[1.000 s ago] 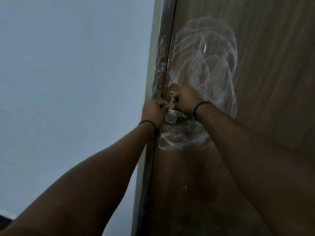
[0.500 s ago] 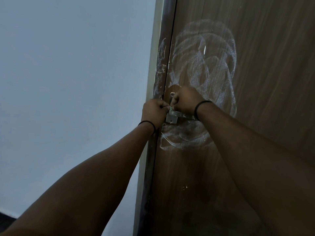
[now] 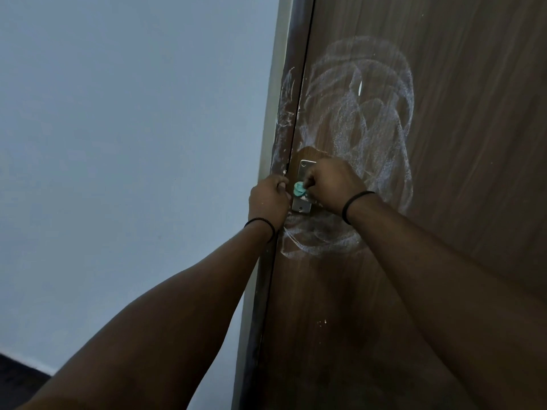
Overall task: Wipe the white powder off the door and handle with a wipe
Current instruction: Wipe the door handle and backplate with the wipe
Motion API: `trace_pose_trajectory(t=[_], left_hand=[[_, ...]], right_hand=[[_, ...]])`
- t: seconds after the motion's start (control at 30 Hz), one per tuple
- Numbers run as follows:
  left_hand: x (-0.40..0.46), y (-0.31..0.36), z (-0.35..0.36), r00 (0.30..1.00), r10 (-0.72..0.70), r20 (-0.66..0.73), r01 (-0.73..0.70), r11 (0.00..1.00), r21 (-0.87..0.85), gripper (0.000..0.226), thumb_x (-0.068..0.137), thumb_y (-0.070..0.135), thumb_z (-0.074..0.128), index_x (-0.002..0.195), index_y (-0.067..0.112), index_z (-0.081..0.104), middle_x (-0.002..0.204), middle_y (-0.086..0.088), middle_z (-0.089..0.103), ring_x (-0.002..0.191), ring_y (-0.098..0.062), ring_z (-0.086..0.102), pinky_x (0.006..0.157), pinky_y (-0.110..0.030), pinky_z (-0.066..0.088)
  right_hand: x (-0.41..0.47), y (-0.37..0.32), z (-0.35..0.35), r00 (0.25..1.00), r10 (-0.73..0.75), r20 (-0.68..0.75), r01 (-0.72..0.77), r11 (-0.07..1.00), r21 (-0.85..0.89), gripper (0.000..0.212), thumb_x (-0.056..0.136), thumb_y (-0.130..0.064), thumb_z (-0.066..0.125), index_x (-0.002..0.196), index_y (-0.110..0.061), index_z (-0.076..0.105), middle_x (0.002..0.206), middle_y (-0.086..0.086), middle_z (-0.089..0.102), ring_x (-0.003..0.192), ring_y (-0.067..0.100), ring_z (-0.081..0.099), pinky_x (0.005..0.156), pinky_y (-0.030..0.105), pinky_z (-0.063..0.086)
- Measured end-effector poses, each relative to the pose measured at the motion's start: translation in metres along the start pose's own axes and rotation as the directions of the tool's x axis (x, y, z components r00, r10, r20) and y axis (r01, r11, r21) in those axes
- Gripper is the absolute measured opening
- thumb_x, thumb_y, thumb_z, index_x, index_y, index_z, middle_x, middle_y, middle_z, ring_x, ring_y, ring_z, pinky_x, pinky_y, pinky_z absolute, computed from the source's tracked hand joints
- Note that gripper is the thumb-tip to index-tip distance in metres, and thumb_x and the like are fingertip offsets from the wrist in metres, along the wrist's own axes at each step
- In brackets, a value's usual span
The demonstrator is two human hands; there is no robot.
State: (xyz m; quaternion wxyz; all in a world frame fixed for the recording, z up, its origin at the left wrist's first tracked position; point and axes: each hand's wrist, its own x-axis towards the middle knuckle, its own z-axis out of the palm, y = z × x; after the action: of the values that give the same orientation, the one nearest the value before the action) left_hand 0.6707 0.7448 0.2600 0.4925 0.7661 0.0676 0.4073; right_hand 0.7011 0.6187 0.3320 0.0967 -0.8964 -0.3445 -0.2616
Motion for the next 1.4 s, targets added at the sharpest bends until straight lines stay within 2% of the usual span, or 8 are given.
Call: trace_pose_trajectory(t=[0.2, 0.57, 0.8, 0.93, 1.03, 1.13, 1.23, 1.4], left_hand=[[-0.001, 0.005, 0.003, 1.000, -0.004, 0.022, 0.003, 0.999, 0.038, 0.017, 0.094, 0.018, 0.053, 0.089, 0.018, 0.069, 0.083, -0.003, 0.071, 0.079, -0.023, 0.068, 0.078, -0.043, 0.058], [-0.003, -0.001, 0.001, 0.998, 0.029, 0.061, -0.035, 0.993, 0.111, 0.019, 0.088, 0.016, 0.060, 0.073, 0.023, 0.070, 0.074, 0.001, 0.069, 0.071, -0.018, 0.065, 0.073, -0.039, 0.058], [-0.004, -0.004, 0.001, 0.997, 0.016, 0.070, -0.021, 0.997, 0.072, 0.015, 0.091, 0.016, 0.061, 0.088, 0.013, 0.075, 0.081, -0.003, 0.072, 0.076, -0.020, 0.067, 0.077, -0.040, 0.058], [-0.005, -0.001, 0.002, 0.998, 0.050, 0.050, -0.053, 0.997, 0.058, 0.019, 0.091, 0.009, 0.058, 0.092, 0.014, 0.076, 0.085, -0.004, 0.073, 0.075, -0.018, 0.066, 0.076, -0.036, 0.058], [-0.004, -0.001, 0.002, 0.994, 0.080, 0.068, -0.084, 0.995, 0.057, 0.020, 0.090, 0.011, 0.059, 0.099, 0.018, 0.076, 0.093, 0.000, 0.074, 0.081, -0.014, 0.066, 0.077, -0.028, 0.055], [-0.003, -0.002, 0.002, 0.991, 0.097, 0.089, -0.101, 0.994, 0.048, 0.015, 0.089, 0.020, 0.065, 0.098, 0.019, 0.077, 0.088, 0.003, 0.074, 0.077, -0.011, 0.066, 0.073, -0.024, 0.053], [-0.002, -0.003, 0.005, 0.993, 0.100, 0.066, -0.105, 0.991, 0.081, 0.015, 0.089, 0.024, 0.067, 0.097, 0.018, 0.077, 0.089, 0.002, 0.075, 0.076, -0.009, 0.064, 0.069, -0.020, 0.049], [0.002, 0.000, 0.007, 0.993, 0.100, 0.059, -0.107, 0.985, 0.134, 0.012, 0.088, 0.023, 0.068, 0.090, 0.016, 0.078, 0.084, -0.001, 0.075, 0.074, -0.012, 0.065, 0.072, -0.026, 0.052]], right_hand=[[-0.018, -0.004, 0.013, 0.995, -0.095, -0.037, 0.095, 0.995, -0.007, 0.017, 0.083, -0.006, 0.059, 0.085, -0.015, 0.073, 0.089, 0.007, 0.067, 0.082, 0.023, 0.063, 0.072, 0.038, 0.055], [-0.023, 0.004, 0.020, 0.978, -0.127, -0.167, 0.138, 0.989, 0.053, 0.011, 0.082, -0.008, 0.061, 0.077, -0.010, 0.071, 0.081, 0.006, 0.064, 0.075, 0.020, 0.058, 0.067, 0.037, 0.051], [-0.029, 0.008, 0.026, 0.982, -0.100, -0.163, 0.111, 0.992, 0.063, 0.012, 0.080, -0.012, 0.066, 0.069, -0.014, 0.062, 0.072, 0.001, 0.056, 0.066, 0.017, 0.053, 0.056, 0.027, 0.038], [-0.025, -0.003, 0.025, 0.978, -0.133, -0.159, 0.139, 0.990, 0.027, 0.008, 0.082, -0.008, 0.062, 0.079, -0.009, 0.069, 0.083, 0.009, 0.064, 0.076, 0.023, 0.058, 0.064, 0.037, 0.050], [-0.029, -0.001, 0.024, 0.987, -0.125, -0.106, 0.127, 0.992, 0.010, 0.007, 0.081, -0.014, 0.067, 0.075, -0.012, 0.067, 0.083, 0.008, 0.063, 0.076, 0.023, 0.059, 0.064, 0.035, 0.050], [-0.030, 0.010, 0.021, 0.981, -0.063, -0.183, 0.066, 0.998, 0.008, 0.016, 0.085, -0.021, 0.066, 0.071, -0.013, 0.064, 0.076, 0.006, 0.060, 0.069, 0.021, 0.056, 0.060, 0.034, 0.048], [-0.028, 0.013, 0.020, 0.976, -0.058, -0.210, 0.062, 0.998, 0.015, 0.014, 0.085, -0.013, 0.060, 0.075, -0.010, 0.068, 0.079, 0.007, 0.062, 0.073, 0.021, 0.056, 0.067, 0.037, 0.050], [-0.036, 0.012, 0.025, 0.977, -0.140, -0.161, 0.138, 0.990, -0.022, 0.013, 0.083, -0.009, 0.061, 0.077, -0.012, 0.072, 0.081, 0.006, 0.064, 0.075, 0.019, 0.057, 0.071, 0.034, 0.049]])
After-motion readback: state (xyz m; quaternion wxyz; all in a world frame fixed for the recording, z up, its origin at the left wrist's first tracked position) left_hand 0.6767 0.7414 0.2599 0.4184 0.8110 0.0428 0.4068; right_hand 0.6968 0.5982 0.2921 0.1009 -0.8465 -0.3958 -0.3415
